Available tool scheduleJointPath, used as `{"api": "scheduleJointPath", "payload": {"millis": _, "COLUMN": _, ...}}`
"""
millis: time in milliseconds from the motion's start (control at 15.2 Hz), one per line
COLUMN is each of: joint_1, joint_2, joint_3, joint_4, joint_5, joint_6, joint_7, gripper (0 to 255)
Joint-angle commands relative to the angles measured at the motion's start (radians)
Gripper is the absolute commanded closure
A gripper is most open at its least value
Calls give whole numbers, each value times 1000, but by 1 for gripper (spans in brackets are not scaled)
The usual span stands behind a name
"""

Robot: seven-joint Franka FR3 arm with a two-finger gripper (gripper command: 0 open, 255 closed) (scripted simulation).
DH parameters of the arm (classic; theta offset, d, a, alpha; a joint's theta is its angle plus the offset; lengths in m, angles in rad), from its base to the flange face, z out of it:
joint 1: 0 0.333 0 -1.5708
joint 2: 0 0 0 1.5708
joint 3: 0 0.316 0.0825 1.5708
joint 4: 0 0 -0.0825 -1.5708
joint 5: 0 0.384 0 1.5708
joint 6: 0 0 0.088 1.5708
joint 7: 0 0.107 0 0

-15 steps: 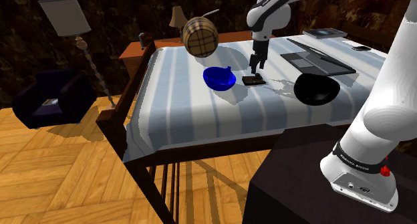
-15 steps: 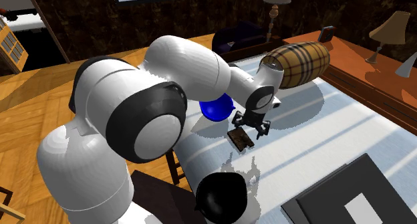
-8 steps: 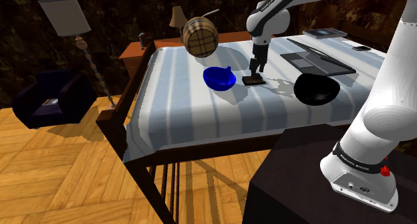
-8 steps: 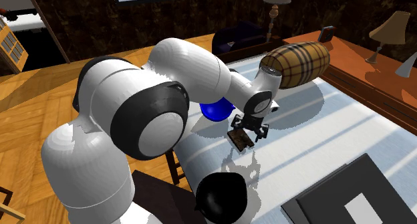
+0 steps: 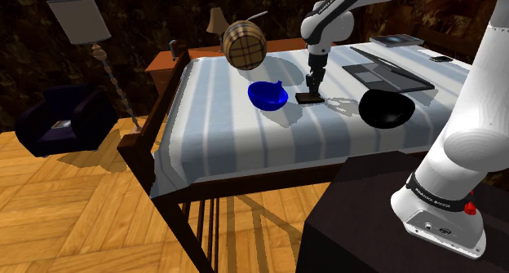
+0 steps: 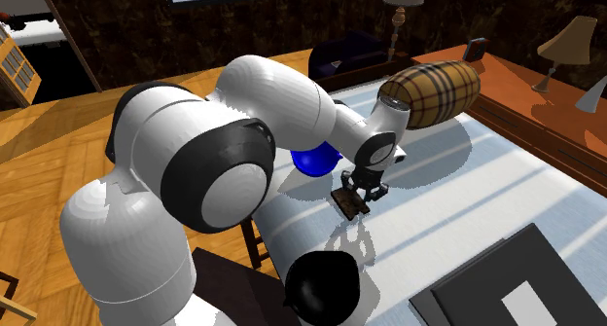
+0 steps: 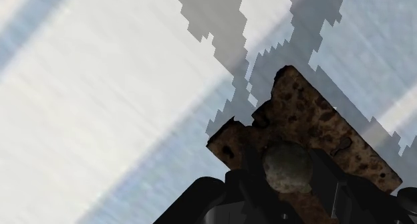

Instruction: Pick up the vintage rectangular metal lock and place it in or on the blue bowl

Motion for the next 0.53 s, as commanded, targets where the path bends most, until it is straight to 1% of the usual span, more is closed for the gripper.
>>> {"api": "scheduleJointPath", "payload": {"millis": 0, "joint_1": 0, "joint_2": 0, "joint_3": 0, "joint_4": -1, "joint_5": 0, "joint_6": 0, "joint_7": 0, "gripper": 255}}
{"api": "scheduleJointPath", "payload": {"millis": 264, "joint_1": 0, "joint_2": 1, "joint_3": 0, "joint_4": -1, "joint_5": 0, "joint_6": 0, "joint_7": 0, "gripper": 255}}
{"api": "scheduleJointPath", "payload": {"millis": 462, "joint_1": 2, "joint_2": -23, "joint_3": -3, "joint_4": 14, "joint_5": -13, "joint_6": -36, "joint_7": 10, "gripper": 255}}
